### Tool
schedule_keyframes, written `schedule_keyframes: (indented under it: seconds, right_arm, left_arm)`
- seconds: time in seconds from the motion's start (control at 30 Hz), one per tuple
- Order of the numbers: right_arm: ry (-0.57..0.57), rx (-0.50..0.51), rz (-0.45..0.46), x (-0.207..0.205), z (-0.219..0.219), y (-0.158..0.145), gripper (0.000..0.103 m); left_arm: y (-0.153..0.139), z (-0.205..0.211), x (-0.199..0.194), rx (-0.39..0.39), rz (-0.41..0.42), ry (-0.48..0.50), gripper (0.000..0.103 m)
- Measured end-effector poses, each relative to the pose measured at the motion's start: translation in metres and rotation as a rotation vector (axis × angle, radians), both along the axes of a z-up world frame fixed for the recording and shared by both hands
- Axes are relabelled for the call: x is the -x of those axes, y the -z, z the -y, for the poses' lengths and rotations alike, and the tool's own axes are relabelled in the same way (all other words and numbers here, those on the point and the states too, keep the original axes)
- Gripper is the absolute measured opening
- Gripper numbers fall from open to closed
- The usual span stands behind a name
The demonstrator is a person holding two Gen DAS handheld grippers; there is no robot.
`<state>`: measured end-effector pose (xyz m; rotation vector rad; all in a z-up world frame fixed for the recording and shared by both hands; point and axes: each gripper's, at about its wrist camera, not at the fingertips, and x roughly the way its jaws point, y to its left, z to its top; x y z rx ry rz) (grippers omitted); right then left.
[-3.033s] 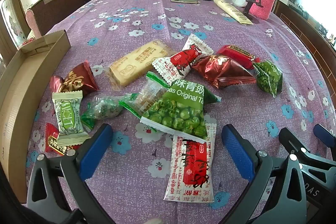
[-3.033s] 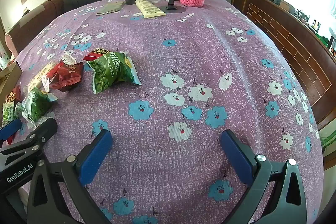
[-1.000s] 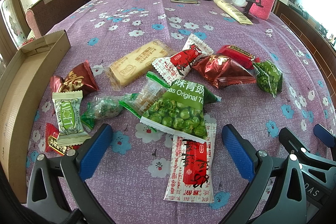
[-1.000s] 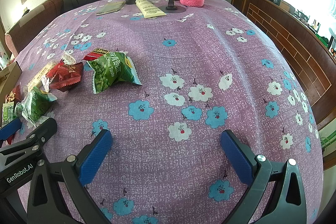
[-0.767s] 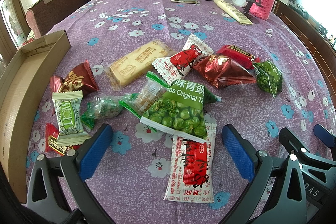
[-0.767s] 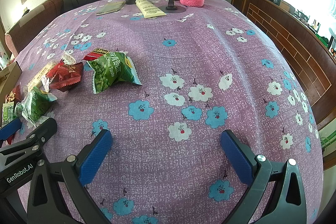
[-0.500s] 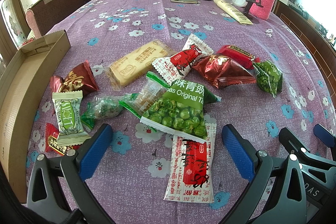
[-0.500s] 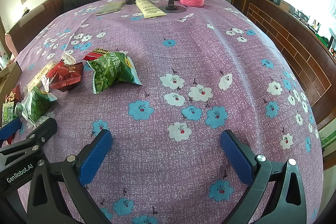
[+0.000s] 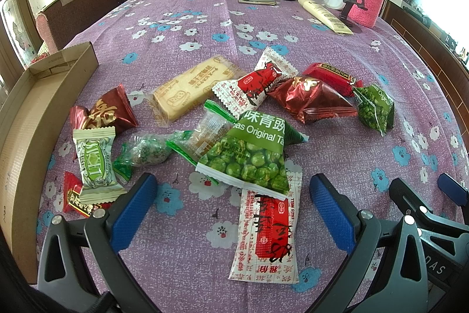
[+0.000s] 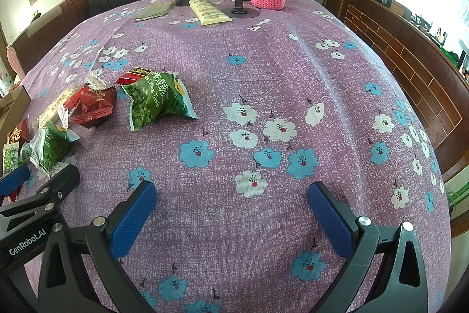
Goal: Organize snacks
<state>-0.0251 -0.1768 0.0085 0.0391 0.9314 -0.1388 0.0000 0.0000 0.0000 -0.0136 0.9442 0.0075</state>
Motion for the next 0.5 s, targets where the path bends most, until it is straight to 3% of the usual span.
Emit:
schedule_keyframes:
  seconds: [0.5]
  right_arm:
    - [0.0, -0.003, 0.0, 0.0, 0.0001, 0.0, 0.103]
  left_arm:
    - [-0.0026, -0.0007, -0.003, 0.002, -0.027, -0.006, 0.103]
